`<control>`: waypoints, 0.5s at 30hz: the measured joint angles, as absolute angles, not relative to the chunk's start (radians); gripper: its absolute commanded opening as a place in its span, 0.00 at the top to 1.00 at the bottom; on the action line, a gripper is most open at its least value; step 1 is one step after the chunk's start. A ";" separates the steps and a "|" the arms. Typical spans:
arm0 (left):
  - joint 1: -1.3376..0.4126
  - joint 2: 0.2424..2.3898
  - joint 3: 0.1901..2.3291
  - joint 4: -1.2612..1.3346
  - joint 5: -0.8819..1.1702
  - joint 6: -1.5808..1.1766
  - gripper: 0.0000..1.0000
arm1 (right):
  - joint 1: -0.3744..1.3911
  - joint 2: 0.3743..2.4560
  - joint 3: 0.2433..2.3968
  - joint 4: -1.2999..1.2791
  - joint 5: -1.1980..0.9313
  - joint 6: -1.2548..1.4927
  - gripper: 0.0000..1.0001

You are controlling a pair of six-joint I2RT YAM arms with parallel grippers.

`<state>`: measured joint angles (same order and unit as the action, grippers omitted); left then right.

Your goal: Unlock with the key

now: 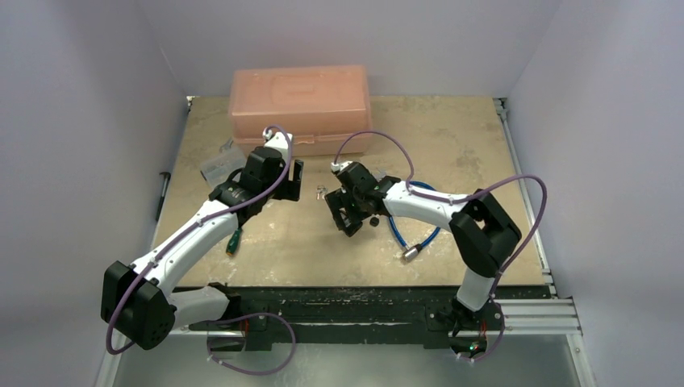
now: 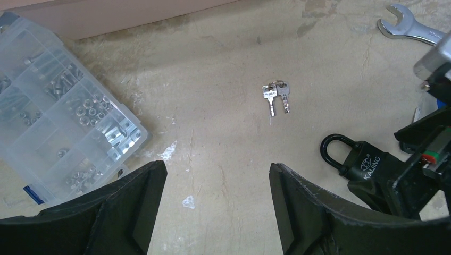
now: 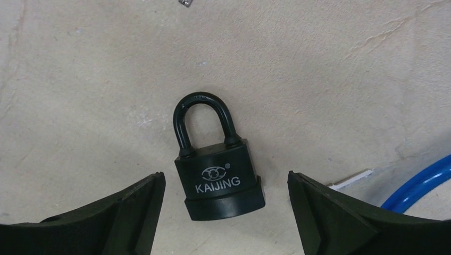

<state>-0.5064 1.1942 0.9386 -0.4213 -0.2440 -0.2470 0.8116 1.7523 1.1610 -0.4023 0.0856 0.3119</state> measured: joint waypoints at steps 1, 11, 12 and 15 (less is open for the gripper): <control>-0.506 1.194 0.939 -0.421 -0.244 -0.247 0.24 | 0.812 1.763 1.165 -0.402 0.086 0.309 0.08; -0.506 1.193 0.939 -0.428 -0.249 -0.247 0.24 | 0.828 1.835 1.176 -0.404 0.085 0.288 0.17; -0.506 1.192 0.939 -0.428 -0.249 -0.247 0.24 | 0.832 1.840 1.177 -0.404 0.085 0.287 0.18; -0.506 1.191 0.939 -0.428 -0.249 -0.247 0.24 | 0.842 1.849 1.180 -0.403 0.086 0.283 0.24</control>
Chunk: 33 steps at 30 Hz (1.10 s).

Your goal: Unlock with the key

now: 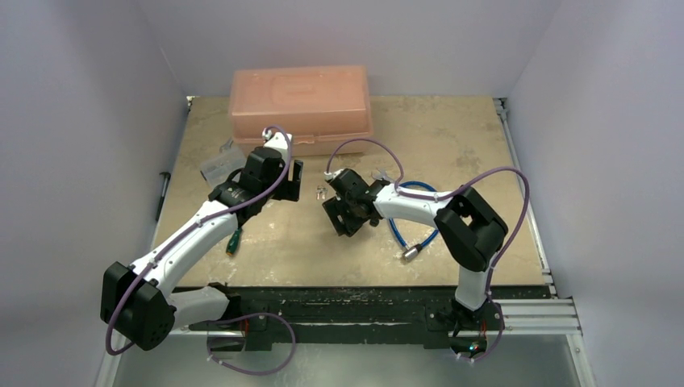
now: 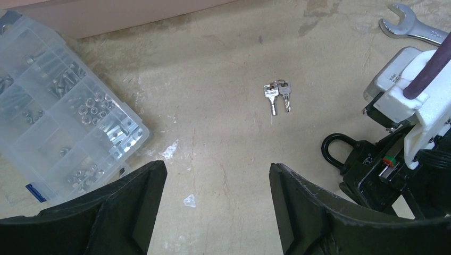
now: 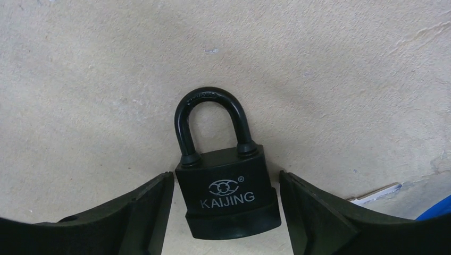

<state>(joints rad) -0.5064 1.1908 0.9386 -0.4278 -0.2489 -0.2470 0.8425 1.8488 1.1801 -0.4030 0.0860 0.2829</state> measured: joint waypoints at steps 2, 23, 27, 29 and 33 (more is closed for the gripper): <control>-0.506 1.190 0.939 -0.427 -0.249 -0.247 0.24 | 0.848 1.853 1.184 -0.403 0.089 0.282 0.33; -0.506 1.183 0.939 -0.427 -0.256 -0.247 0.25 | 0.871 1.745 1.152 -0.383 0.048 0.643 0.72; -0.506 1.171 0.939 -0.427 -0.259 -0.247 0.25 | 0.871 1.666 1.114 -0.316 0.005 0.760 0.72; -0.506 1.164 0.939 -0.427 -0.259 -0.247 0.25 | 0.870 1.636 1.090 -0.279 -0.021 0.810 0.72; -0.506 1.153 0.939 -0.426 -0.258 -0.247 0.25 | 0.870 1.589 1.039 -0.212 -0.067 0.906 0.74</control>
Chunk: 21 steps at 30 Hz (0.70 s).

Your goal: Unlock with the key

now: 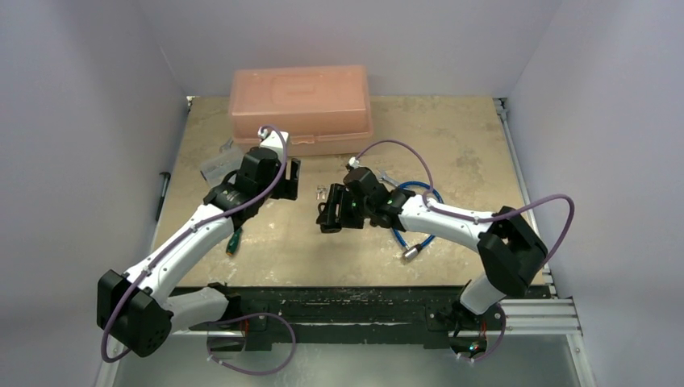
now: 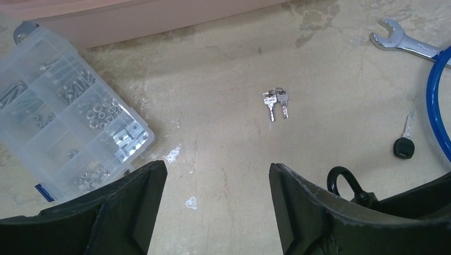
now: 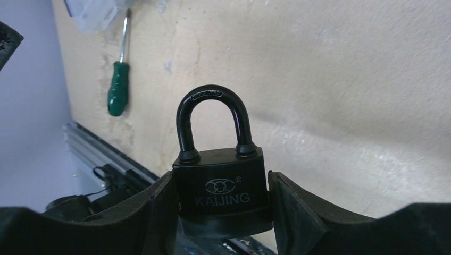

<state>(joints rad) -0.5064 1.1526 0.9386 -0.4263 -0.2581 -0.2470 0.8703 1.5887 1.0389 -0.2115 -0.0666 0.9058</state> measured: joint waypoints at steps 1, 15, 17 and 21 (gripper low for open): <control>-0.506 1.148 0.939 -0.426 -0.258 -0.247 0.25 | 0.870 1.579 1.026 -0.195 -0.080 0.930 0.75; -0.506 1.110 0.939 -0.405 -0.239 -0.247 0.25 | 0.880 1.546 1.086 -0.264 0.025 0.925 0.77; -0.506 1.110 0.939 -0.405 -0.238 -0.247 0.25 | 0.888 1.549 1.118 -0.314 0.087 0.881 0.77; -0.506 1.110 0.939 -0.405 -0.232 -0.251 0.22 | 0.928 1.564 1.182 -0.401 0.231 0.760 0.78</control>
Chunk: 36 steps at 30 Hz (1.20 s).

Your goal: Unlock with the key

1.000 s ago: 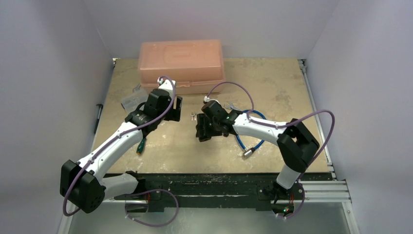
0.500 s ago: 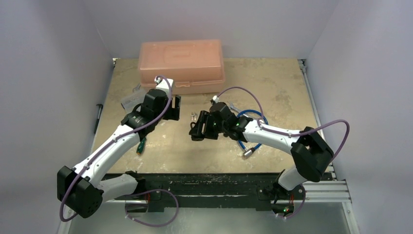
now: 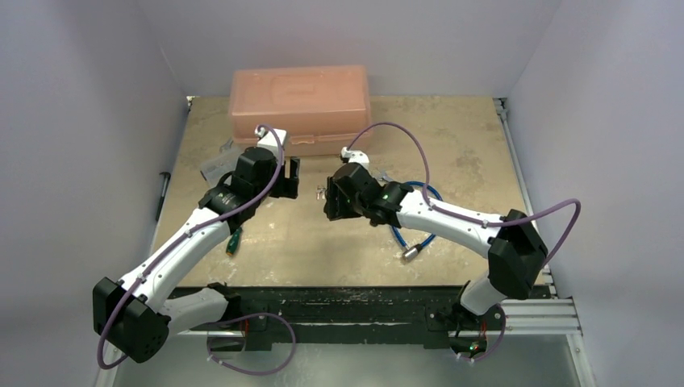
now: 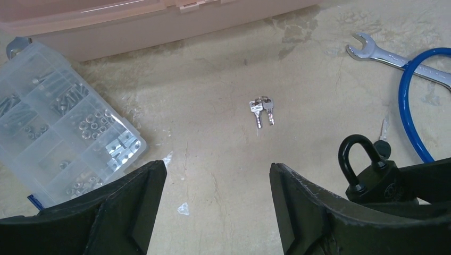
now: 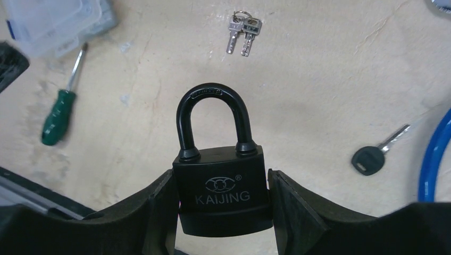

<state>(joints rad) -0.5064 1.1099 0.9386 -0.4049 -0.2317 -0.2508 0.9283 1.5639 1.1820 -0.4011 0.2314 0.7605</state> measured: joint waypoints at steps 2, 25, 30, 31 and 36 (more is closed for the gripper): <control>-0.506 1.110 0.939 -0.405 -0.215 -0.255 0.21 | 0.961 1.566 1.196 -0.416 0.281 0.700 0.78; -0.498 1.119 0.907 -0.161 0.516 -0.470 0.37 | 1.045 1.177 1.011 -0.292 0.265 0.212 0.78; -0.498 1.147 0.884 -0.066 0.633 -0.540 0.51 | 1.047 1.158 1.010 -0.273 0.242 0.200 0.79; -0.498 1.153 0.884 -0.051 0.650 -0.550 0.60 | 1.047 1.155 1.010 -0.270 0.242 0.200 0.79; -0.503 1.170 0.868 0.064 0.752 -0.627 1.00 | 1.047 1.148 1.002 -0.265 0.243 0.193 0.79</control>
